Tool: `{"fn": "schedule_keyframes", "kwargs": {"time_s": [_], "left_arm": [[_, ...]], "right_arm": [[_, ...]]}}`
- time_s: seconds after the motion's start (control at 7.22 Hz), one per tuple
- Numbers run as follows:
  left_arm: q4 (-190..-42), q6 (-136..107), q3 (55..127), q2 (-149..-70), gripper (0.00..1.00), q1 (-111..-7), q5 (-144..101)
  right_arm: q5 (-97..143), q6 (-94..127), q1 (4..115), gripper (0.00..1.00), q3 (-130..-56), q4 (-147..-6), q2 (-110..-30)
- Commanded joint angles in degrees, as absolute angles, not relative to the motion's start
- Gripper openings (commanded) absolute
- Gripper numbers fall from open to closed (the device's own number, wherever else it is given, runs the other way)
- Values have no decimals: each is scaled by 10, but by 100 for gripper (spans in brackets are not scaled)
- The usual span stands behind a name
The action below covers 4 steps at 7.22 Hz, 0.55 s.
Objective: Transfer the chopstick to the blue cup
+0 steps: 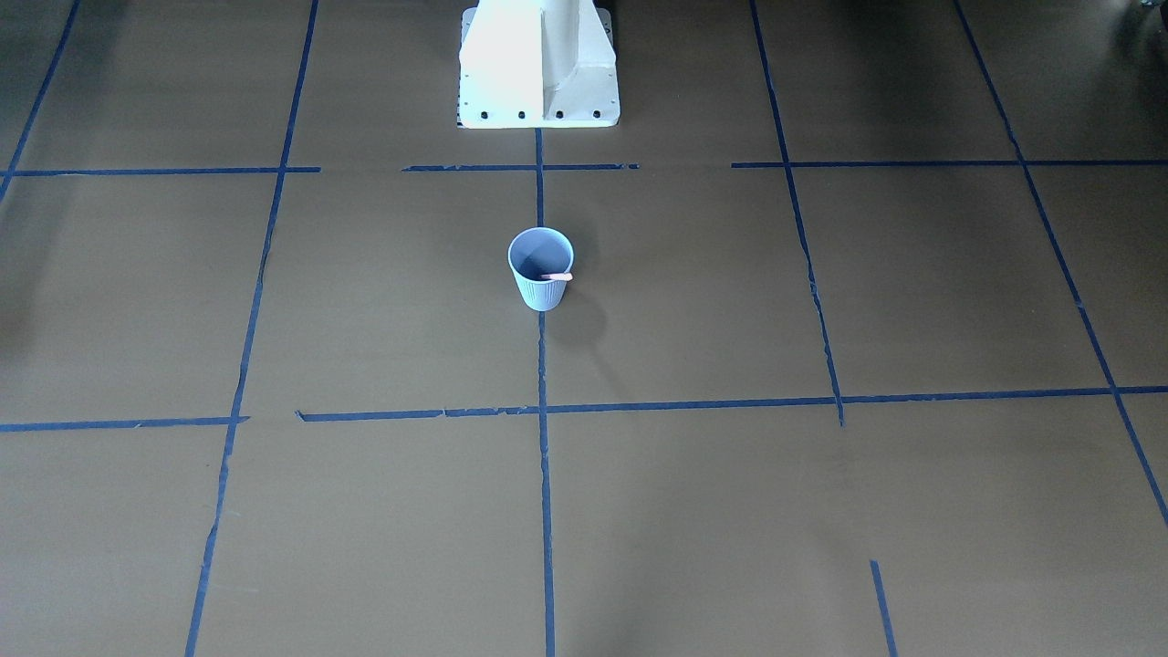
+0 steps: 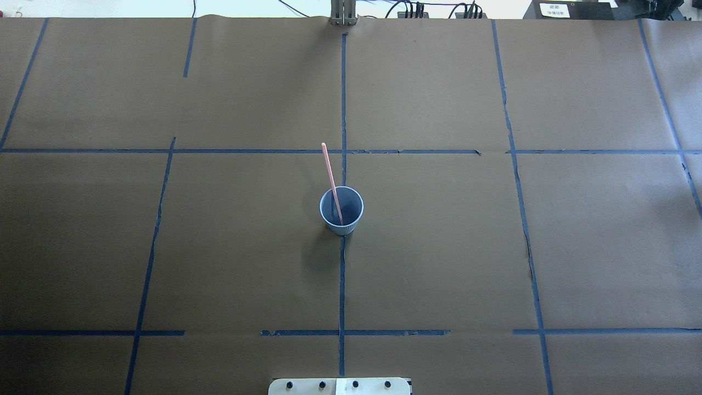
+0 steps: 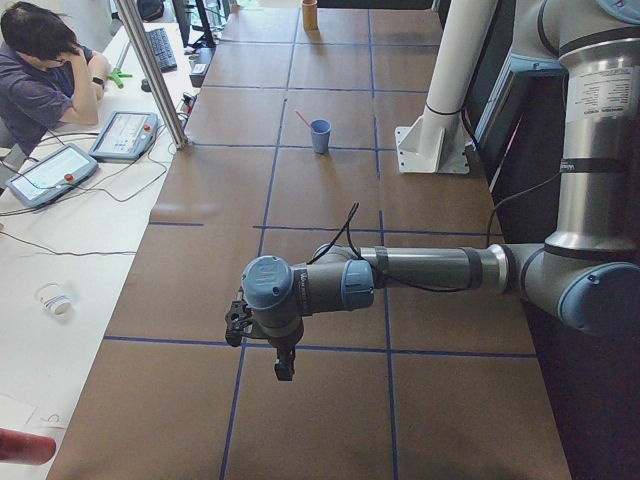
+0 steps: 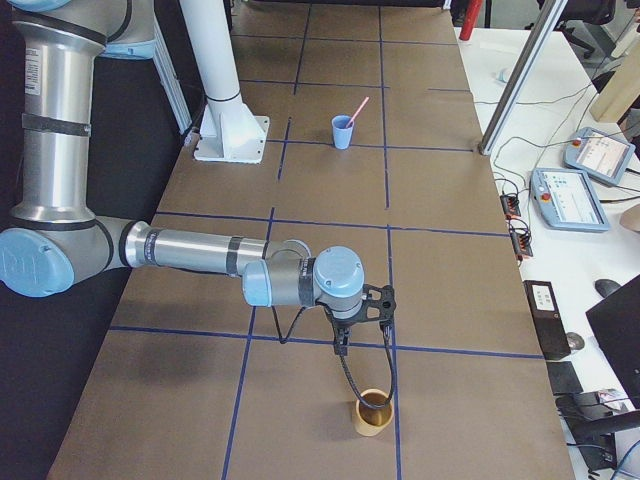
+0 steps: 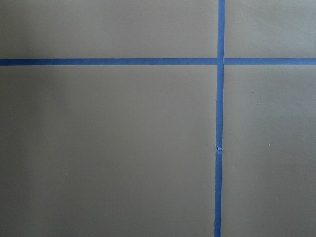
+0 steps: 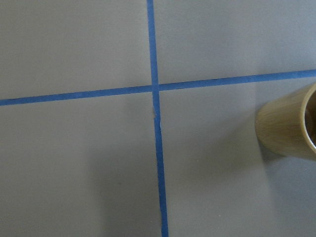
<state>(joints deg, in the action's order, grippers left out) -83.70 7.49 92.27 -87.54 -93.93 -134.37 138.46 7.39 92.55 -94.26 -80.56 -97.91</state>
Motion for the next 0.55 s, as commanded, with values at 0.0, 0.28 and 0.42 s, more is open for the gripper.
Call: {"fn": "schedule_keyframes", "kwargs": {"time_s": [0.0, 0.28, 0.42], "left_arm": [[-838, 76, 923, -875, 100, -939, -1343], [-838, 76, 923, -875, 100, -939, -1343], [-838, 76, 923, -875, 100, -940, -1344]], "right_arm": [[1357, 68, 947, 100, -940, -811, -981], [1359, 56, 958, 100, -942, -839, -980], [1363, 53, 960, 100, -944, -855, -977]]}}
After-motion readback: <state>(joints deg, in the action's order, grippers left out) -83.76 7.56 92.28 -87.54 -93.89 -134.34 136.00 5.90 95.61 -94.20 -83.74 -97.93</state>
